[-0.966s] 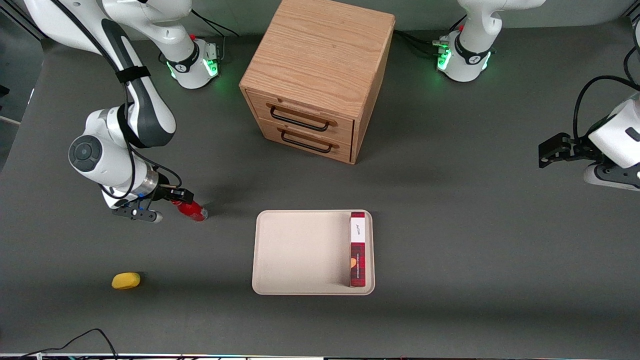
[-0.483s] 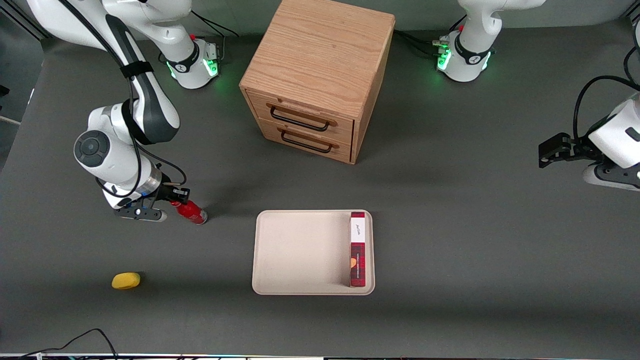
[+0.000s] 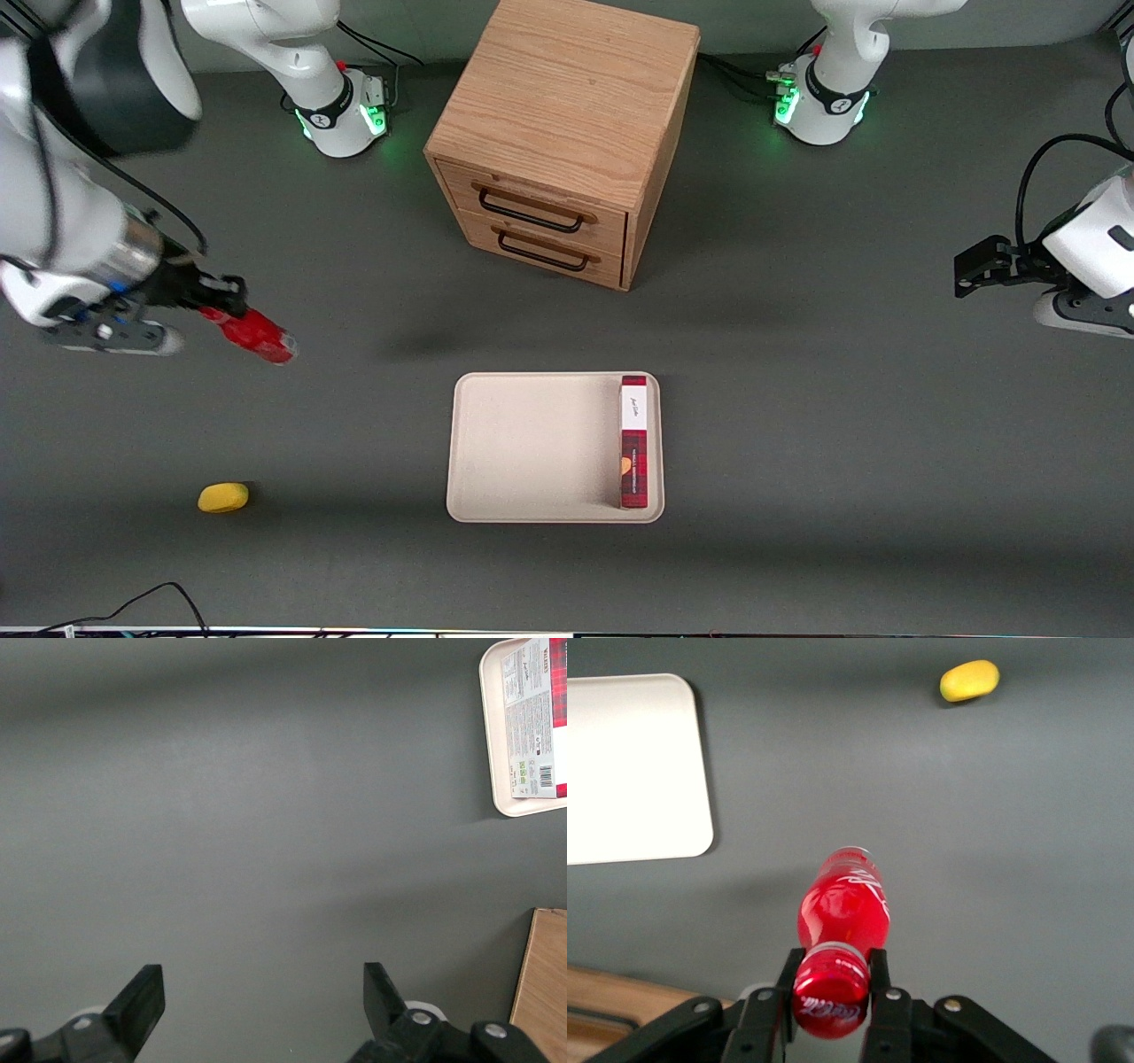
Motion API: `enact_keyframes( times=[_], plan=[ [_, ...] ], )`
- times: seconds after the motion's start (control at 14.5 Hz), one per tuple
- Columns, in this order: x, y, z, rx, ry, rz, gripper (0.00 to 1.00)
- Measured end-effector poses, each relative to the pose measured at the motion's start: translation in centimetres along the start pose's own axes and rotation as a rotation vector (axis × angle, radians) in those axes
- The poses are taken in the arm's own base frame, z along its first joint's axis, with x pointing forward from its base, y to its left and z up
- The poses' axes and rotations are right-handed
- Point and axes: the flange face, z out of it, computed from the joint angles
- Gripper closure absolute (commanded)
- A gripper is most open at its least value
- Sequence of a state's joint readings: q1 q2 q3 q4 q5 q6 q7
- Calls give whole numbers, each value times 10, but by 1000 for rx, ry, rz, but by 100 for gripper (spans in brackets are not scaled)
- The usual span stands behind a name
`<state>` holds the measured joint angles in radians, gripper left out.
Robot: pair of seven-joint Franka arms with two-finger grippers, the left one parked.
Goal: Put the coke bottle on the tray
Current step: 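Carry the held bottle over to the cream tray's edge, then lower the bottle onto the tray and open the right gripper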
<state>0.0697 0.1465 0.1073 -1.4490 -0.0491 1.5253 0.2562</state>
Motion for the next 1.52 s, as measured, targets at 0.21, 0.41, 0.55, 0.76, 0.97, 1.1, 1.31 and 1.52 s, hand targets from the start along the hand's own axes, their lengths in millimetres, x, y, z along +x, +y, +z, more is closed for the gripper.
enact_keyframes(
  times=[0.21, 0.41, 0.55, 0.76, 0.97, 1.1, 1.31, 1.52],
  plan=[
    [7, -47, -38, 22, -10, 0, 100],
    [41, -121, 2, 72, -21, 104, 100],
    [65, -165, 42, 111, 1, 190, 100],
    [91, -199, 94, 140, 40, 298, 100],
    [114, -220, 152, 131, 90, 385, 100],
    [124, -232, 188, 130, 109, 425, 100],
    [134, -242, 224, 138, 136, 456, 100],
    [140, -244, 246, 125, 169, 479, 100]
  ],
)
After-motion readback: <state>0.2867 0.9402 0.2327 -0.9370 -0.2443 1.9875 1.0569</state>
